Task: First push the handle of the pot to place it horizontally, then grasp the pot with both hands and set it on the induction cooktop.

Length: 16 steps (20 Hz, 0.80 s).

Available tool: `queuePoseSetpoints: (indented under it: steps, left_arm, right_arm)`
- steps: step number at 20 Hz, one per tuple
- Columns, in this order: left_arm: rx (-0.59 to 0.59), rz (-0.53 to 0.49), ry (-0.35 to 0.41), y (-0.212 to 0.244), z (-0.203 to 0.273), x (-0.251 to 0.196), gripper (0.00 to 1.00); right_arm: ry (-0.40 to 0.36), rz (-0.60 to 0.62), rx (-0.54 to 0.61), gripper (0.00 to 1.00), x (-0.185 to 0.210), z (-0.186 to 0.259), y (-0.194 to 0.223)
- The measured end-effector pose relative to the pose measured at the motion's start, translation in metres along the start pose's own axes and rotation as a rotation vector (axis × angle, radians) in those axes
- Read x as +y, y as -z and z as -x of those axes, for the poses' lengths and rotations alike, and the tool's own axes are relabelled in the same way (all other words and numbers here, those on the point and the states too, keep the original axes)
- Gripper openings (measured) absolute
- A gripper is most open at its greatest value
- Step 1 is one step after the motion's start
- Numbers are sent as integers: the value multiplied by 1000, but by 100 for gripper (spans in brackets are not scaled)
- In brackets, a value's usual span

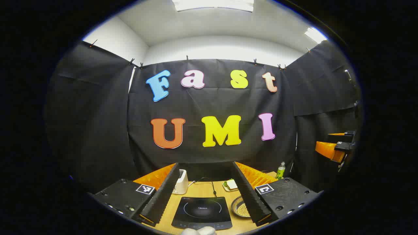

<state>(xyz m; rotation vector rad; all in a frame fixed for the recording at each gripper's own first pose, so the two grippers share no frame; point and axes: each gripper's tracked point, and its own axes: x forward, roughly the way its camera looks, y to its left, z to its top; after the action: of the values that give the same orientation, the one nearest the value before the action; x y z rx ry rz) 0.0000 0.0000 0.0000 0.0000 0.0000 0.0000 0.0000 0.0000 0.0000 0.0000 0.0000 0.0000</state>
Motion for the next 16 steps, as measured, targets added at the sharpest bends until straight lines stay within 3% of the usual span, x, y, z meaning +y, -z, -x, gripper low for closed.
queuePoseSetpoints:
  steps: [16]
  left_arm:
    - [9,-1,-28,3,-3,8,95]
  right_arm:
    - [-10,10,-9,100,5,-10,2]
